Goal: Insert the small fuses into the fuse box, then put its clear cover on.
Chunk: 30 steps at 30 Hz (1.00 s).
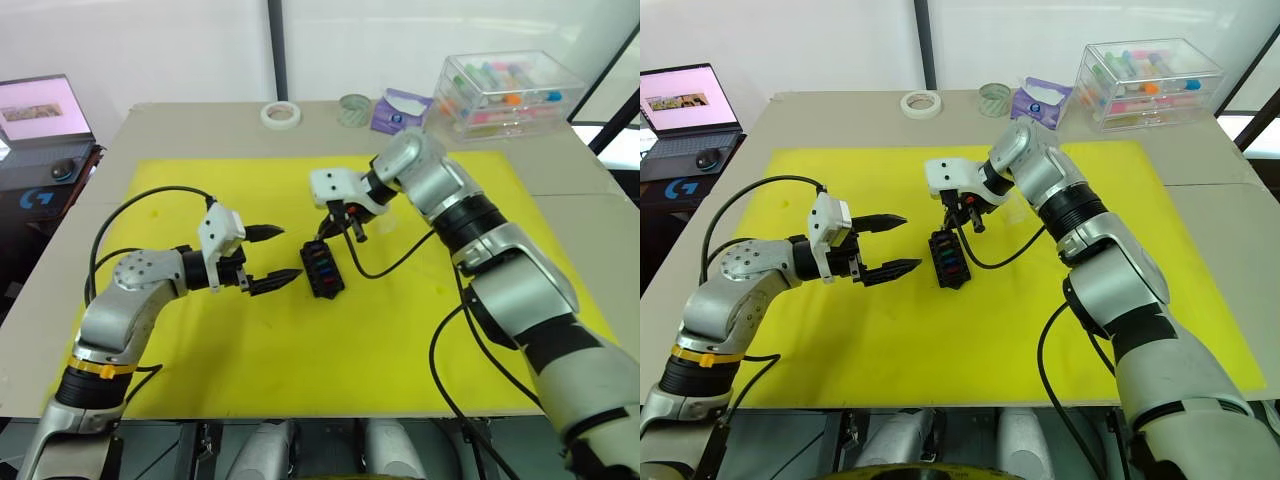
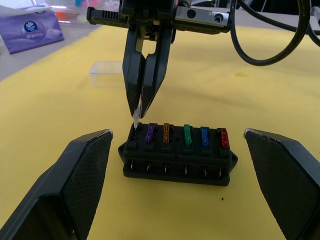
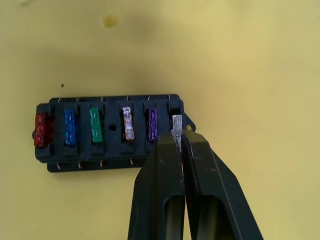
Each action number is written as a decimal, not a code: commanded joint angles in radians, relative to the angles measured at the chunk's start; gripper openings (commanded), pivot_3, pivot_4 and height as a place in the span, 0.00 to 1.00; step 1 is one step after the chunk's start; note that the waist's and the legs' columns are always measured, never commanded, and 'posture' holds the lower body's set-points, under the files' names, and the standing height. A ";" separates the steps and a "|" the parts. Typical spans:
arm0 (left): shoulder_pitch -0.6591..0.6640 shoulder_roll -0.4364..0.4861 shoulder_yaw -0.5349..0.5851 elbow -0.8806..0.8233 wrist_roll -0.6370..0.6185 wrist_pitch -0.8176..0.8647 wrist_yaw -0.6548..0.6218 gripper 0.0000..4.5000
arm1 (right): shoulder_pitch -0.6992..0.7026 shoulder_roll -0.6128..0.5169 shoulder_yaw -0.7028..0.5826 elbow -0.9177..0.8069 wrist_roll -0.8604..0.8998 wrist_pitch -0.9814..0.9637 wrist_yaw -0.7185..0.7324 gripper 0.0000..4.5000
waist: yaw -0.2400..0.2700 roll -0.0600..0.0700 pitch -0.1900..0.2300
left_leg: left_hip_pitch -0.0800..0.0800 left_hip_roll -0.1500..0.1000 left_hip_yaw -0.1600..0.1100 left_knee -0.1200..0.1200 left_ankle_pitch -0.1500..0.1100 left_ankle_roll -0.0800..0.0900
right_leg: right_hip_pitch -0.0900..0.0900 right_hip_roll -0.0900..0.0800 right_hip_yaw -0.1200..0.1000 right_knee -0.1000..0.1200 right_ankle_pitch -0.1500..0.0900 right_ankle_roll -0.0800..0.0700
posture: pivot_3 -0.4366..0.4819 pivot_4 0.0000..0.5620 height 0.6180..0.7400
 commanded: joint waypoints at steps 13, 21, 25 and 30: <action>0.016 0.014 0.032 -0.026 -0.005 -0.016 0.002 0.99 | -0.030 0.037 -0.037 0.039 -0.022 -0.032 -0.018 0.00 | -0.001 0.000 0.000 | 0.000 0.000 0.000 0.000 0.000 0.000 | 0.000 0.000 0.000 0.000 0.000 0.000 | 0.48 0.27 1.00; 0.035 0.017 0.039 -0.035 -0.006 -0.015 0.009 0.99 | -0.038 0.049 -0.039 0.076 -0.043 -0.061 -0.015 0.00 | -0.002 0.000 0.000 | 0.000 0.000 0.000 0.000 0.000 0.000 | 0.000 0.000 0.000 0.000 0.000 0.000 | 0.48 0.27 1.00; 0.029 0.019 0.039 -0.029 -0.005 -0.018 0.007 0.99 | -0.033 0.054 -0.037 0.084 -0.053 -0.069 -0.024 0.00 | -0.003 0.000 0.000 | 0.000 0.000 0.000 0.000 0.000 0.000 | 0.000 0.000 0.000 0.000 0.000 0.000 | 0.48 0.27 1.00; 0.027 0.021 0.038 -0.025 -0.003 -0.021 0.005 0.99 | -0.032 0.061 -0.036 0.092 -0.061 -0.059 -0.027 0.00 | -0.003 0.000 0.000 | 0.000 0.000 0.000 0.000 0.000 0.000 | 0.000 0.000 0.000 0.000 0.000 0.000 | 0.48 0.27 1.00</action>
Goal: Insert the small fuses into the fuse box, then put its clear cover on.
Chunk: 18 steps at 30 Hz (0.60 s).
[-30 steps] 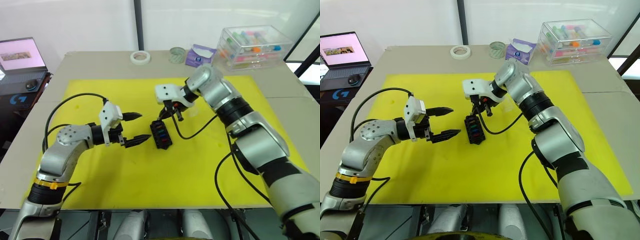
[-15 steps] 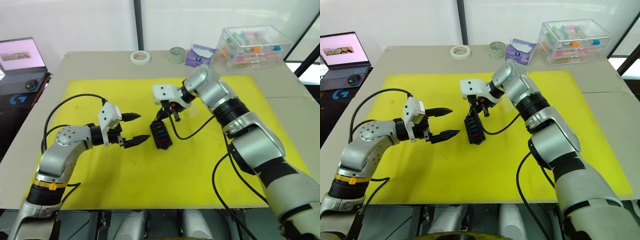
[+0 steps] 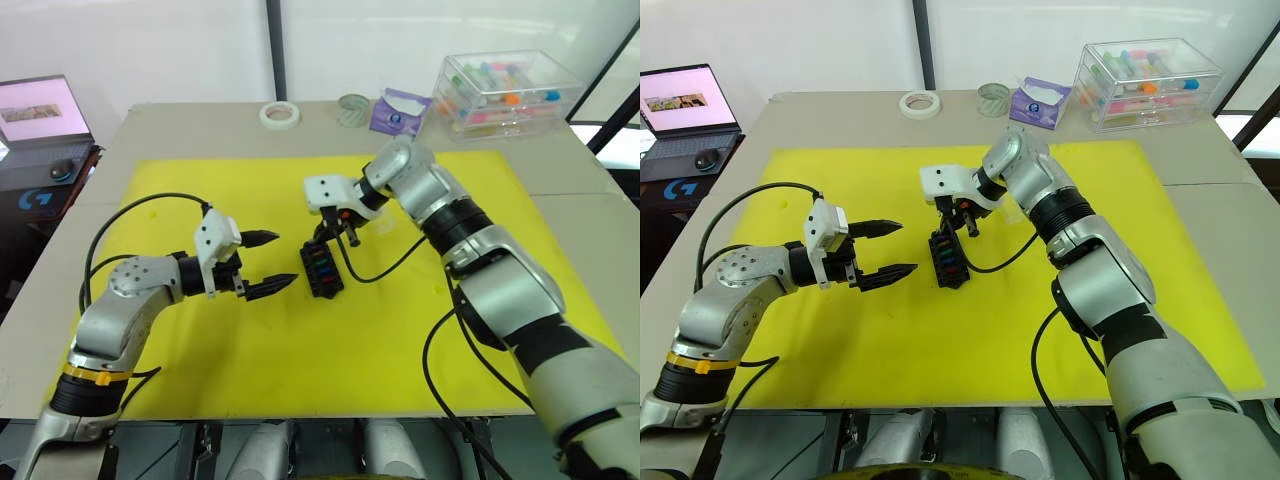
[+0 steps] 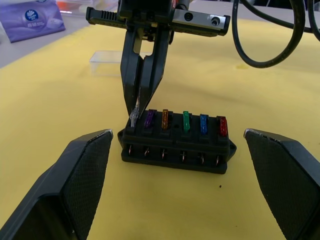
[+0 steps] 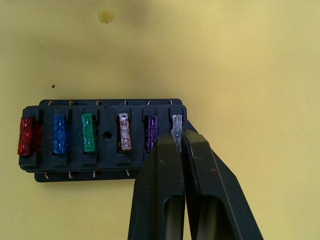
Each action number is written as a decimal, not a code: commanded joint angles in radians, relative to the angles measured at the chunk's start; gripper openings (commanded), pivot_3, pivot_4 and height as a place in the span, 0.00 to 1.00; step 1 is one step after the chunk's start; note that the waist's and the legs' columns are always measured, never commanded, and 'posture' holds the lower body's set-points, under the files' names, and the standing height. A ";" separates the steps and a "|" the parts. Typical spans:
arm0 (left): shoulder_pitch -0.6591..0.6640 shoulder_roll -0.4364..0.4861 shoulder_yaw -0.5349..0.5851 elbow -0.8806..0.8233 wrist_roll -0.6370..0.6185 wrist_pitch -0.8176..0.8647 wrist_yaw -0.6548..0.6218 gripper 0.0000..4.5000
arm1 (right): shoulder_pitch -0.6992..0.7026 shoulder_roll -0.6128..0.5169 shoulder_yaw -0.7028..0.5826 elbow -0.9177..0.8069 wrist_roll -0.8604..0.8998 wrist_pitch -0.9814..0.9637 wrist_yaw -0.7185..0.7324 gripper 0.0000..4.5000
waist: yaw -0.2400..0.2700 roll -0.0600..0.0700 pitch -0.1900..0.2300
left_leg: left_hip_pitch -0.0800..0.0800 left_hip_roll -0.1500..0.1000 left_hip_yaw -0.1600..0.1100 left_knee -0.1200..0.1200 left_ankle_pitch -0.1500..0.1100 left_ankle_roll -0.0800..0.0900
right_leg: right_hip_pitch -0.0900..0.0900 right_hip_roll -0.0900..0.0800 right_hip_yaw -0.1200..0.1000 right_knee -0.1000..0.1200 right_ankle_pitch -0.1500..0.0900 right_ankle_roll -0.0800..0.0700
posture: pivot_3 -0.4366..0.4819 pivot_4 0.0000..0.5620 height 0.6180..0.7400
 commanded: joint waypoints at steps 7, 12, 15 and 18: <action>-0.017 0.004 0.019 -0.014 0.002 -0.023 0.002 0.99 | -0.025 0.017 -0.002 0.003 -0.032 0.013 0.012 0.00 | 0.000 0.000 0.000 | 0.000 0.000 0.000 0.000 0.000 0.000 | 0.000 0.000 0.000 0.000 0.000 0.000 | 0.48 0.27 1.00; -0.021 0.002 0.003 -0.014 0.016 -0.037 -0.007 0.99 | -0.021 0.016 0.006 0.009 -0.048 0.012 0.020 0.00 | 0.000 0.000 0.000 | 0.000 0.000 0.000 0.000 0.000 0.000 | 0.000 0.000 0.000 0.000 0.000 0.000 | 0.48 0.27 1.00; -0.029 -0.002 -0.006 -0.020 0.017 -0.056 -0.028 0.99 | -0.021 0.017 0.003 0.010 -0.050 0.017 0.024 0.00 | 0.001 0.000 0.000 | 0.000 0.000 0.000 0.000 0.000 0.000 | 0.000 0.000 0.000 0.000 0.000 0.000 | 0.48 0.27 1.00; -0.051 -0.020 0.002 -0.005 0.016 -0.070 -0.019 0.99 | -0.025 0.025 -0.002 0.017 -0.048 0.029 0.022 0.00 | 0.001 0.000 0.000 | 0.000 0.000 0.000 0.000 0.000 0.000 | 0.000 0.000 0.000 0.000 0.000 0.000 | 0.48 0.27 1.00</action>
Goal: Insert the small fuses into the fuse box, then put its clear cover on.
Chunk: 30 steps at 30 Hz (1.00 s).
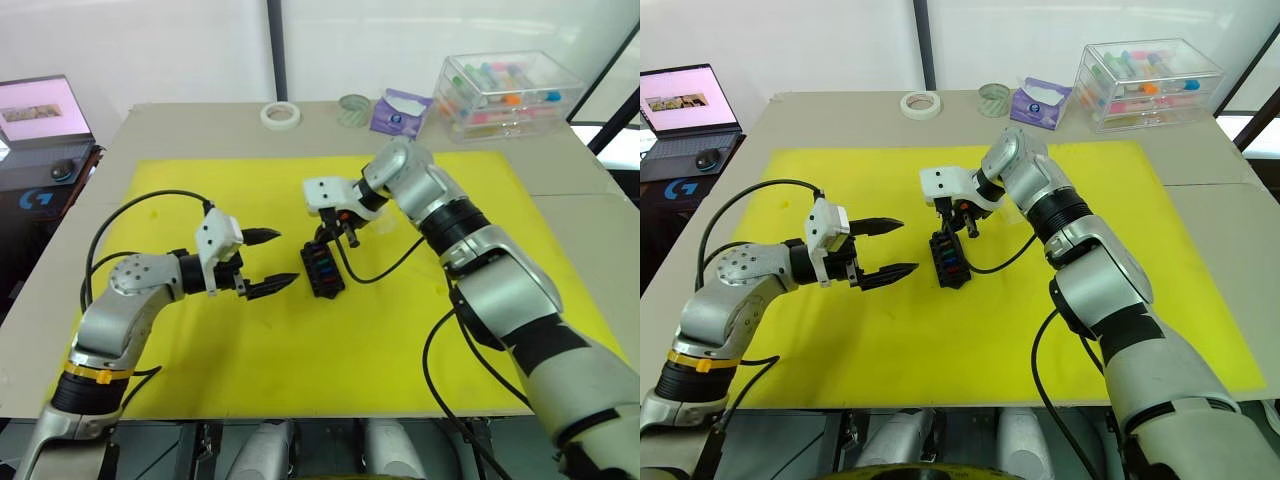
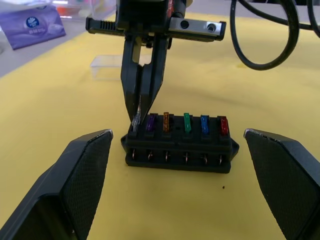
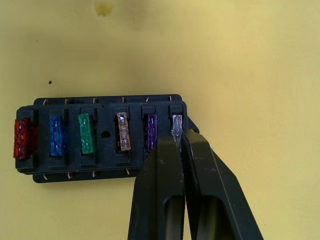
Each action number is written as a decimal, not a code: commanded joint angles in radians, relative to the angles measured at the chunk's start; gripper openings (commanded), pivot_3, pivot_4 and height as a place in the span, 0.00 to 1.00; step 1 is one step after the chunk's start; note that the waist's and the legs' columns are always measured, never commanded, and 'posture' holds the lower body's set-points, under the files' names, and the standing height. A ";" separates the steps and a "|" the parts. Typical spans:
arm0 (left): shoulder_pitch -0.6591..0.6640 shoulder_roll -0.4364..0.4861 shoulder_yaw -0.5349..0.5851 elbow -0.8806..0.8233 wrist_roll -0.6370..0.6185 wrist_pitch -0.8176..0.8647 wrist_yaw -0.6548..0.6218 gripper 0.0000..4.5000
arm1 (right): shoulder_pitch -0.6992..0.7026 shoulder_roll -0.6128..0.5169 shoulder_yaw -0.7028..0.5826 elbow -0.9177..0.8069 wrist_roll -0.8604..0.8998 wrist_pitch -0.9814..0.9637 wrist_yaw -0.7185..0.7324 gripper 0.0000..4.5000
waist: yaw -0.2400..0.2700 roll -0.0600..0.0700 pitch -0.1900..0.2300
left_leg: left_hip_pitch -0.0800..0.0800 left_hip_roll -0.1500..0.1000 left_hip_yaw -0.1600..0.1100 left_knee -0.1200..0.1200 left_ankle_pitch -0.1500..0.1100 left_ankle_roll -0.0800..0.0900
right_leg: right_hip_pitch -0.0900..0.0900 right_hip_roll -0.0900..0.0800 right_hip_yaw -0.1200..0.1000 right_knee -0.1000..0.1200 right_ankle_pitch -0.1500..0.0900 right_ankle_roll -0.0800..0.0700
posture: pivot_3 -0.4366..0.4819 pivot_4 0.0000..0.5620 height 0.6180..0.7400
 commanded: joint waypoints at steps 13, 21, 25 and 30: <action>-0.038 -0.039 0.016 0.023 0.014 -0.061 0.014 0.99 | -0.023 0.017 0.006 0.013 -0.031 -0.002 0.017 0.00 | -0.001 0.000 0.000 | 0.000 0.000 0.000 0.000 0.000 0.000 | 0.000 0.000 0.000 0.000 0.000 0.000 | 0.48 0.27 1.00; -0.035 -0.032 0.019 0.028 0.023 -0.072 0.013 0.99 | -0.018 0.016 0.003 -0.003 -0.023 -0.013 0.032 0.00 | -0.001 0.000 0.000 | 0.000 0.000 0.000 0.000 0.000 0.000 | 0.000 0.000 0.000 0.001 0.000 0.000 | 0.48 0.27 1.00; -0.043 -0.033 0.017 0.038 0.025 -0.076 0.013 0.99 | -0.017 0.016 0.000 -0.001 -0.022 -0.023 0.030 0.00 | -0.001 0.000 0.000 | 0.000 0.000 0.000 0.000 0.000 0.000 | 0.000 0.000 0.000 0.001 0.000 0.000 | 0.48 0.27 1.00; -0.061 -0.031 0.015 0.061 0.027 -0.079 0.007 0.99 | -0.018 0.018 -0.007 0.003 -0.017 -0.025 0.027 0.00 | -0.001 0.000 0.000 | 0.000 0.000 0.000 0.001 0.000 0.000 | 0.000 0.000 0.000 0.001 0.000 0.000 | 0.48 0.27 1.00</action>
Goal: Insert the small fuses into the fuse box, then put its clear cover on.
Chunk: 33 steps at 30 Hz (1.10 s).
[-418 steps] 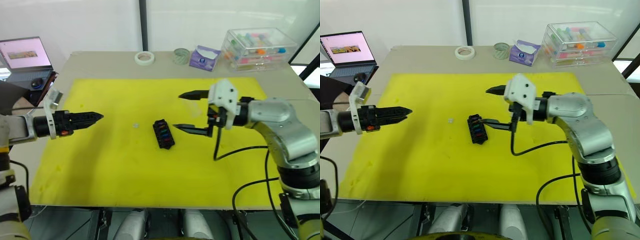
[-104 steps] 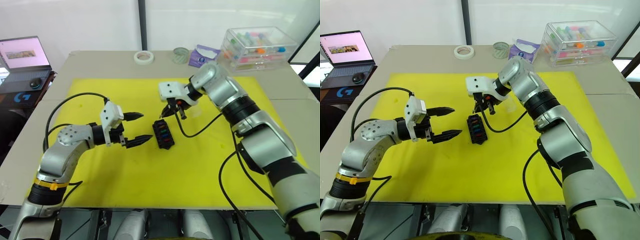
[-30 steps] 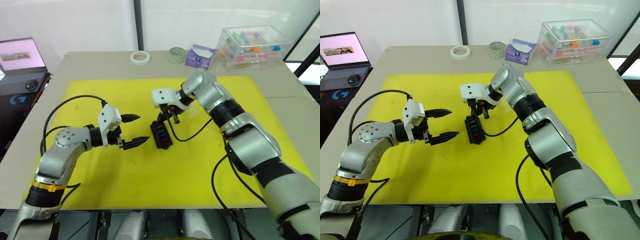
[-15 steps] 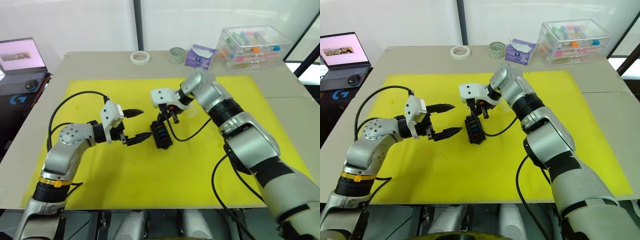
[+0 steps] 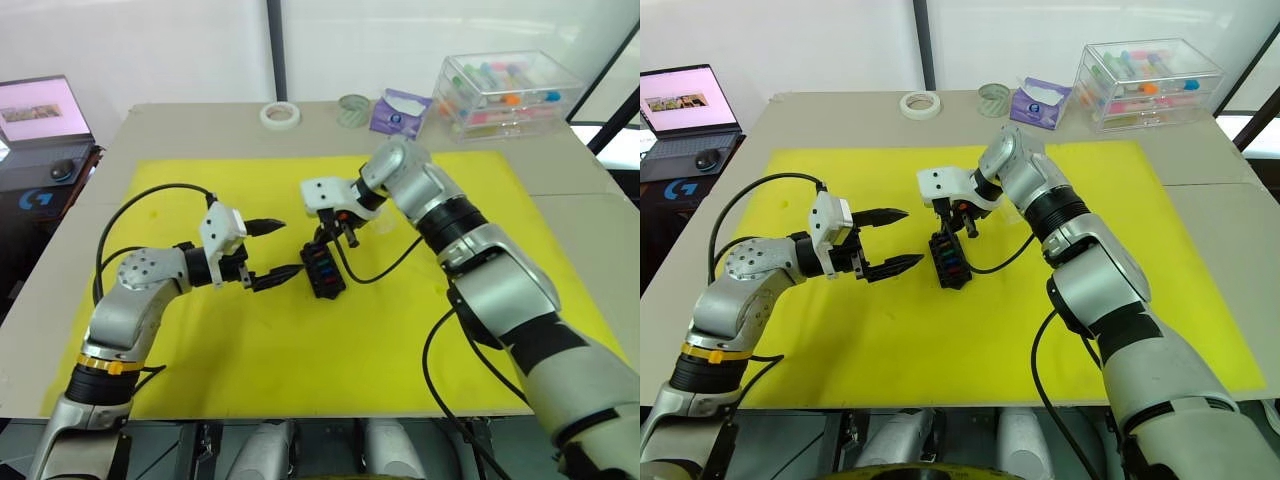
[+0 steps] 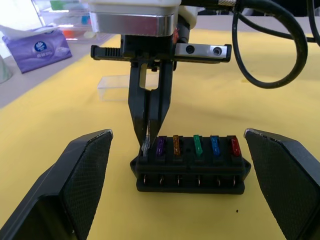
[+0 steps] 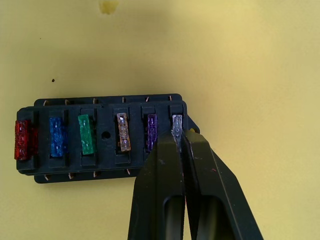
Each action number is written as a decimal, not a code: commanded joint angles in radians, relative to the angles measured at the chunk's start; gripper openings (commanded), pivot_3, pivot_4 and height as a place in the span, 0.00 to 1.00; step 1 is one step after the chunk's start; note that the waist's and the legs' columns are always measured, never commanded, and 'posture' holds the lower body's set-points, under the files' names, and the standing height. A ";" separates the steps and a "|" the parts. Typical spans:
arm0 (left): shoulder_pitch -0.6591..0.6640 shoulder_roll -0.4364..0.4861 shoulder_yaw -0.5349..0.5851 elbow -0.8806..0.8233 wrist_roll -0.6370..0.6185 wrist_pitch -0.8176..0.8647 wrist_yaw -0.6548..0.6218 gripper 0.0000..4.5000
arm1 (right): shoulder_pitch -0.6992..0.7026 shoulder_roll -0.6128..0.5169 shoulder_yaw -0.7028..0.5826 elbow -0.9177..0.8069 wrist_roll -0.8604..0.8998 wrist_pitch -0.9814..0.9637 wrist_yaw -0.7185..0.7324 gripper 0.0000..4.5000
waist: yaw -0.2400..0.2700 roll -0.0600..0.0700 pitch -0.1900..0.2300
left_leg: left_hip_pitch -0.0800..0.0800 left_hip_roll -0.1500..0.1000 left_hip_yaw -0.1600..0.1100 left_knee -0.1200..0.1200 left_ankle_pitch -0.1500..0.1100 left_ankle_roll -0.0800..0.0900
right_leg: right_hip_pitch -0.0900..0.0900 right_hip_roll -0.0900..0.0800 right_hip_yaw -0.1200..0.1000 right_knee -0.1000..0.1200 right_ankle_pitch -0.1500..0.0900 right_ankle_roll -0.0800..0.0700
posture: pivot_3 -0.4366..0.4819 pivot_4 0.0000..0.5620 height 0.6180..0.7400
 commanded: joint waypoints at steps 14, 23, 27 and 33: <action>-0.037 0.012 0.013 -0.002 0.005 -0.015 -0.005 1.00 | -0.010 0.009 -0.016 -0.002 0.002 -0.011 0.009 0.38 | 0.000 0.000 0.000 | 0.000 0.000 0.000 0.000 0.000 0.000 | 0.000 0.000 0.000 0.000 0.000 0.000 | 0.48 0.27 1.00; -0.031 0.010 0.011 -0.017 0.003 -0.008 0.002 1.00 | -0.025 0.006 -0.026 0.009 0.010 -0.011 0.019 0.38 | 0.000 0.000 0.000 | 0.000 0.000 0.000 0.000 0.000 0.000 | 0.000 0.000 0.000 0.000 0.000 0.000 | 0.48 0.27 1.00; -0.031 0.010 0.011 -0.019 0.003 -0.007 0.006 1.00 | -0.046 0.008 -0.038 0.013 0.023 -0.004 0.032 0.38 | 0.000 0.000 0.000 | 0.000 0.000 0.000 0.000 0.000 0.000 | 0.000 0.000 0.000 0.000 0.000 0.000 | 0.48 0.27 1.00; -0.032 0.011 0.009 -0.017 0.005 -0.007 0.007 1.00 | -0.053 0.010 -0.047 0.003 0.037 0.013 0.059 0.38 | -0.001 0.000 0.000 | 0.000 0.000 0.000 0.000 0.000 0.000 | 0.000 0.000 0.000 0.000 0.000 0.000 | 0.48 0.27 1.00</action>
